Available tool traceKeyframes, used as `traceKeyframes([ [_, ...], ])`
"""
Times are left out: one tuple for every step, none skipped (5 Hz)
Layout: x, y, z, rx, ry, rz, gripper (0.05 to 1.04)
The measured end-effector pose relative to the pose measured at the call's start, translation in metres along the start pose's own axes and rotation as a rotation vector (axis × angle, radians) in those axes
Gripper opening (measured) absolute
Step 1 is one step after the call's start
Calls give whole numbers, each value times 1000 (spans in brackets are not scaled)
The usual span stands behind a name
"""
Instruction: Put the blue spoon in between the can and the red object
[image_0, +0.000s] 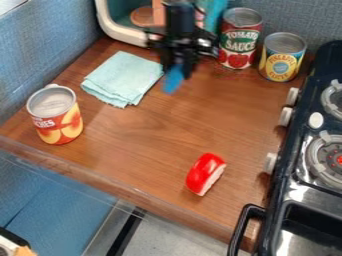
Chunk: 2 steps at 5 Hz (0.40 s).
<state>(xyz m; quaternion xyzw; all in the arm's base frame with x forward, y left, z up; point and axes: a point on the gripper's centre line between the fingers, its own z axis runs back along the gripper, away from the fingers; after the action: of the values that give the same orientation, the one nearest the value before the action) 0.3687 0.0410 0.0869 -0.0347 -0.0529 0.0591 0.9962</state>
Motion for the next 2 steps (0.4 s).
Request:
traceKeyframes([
  [-30, 54, 32, -38, -39, 25, 420],
  [-62, 94, 39, -46, -32, -3, 419],
])
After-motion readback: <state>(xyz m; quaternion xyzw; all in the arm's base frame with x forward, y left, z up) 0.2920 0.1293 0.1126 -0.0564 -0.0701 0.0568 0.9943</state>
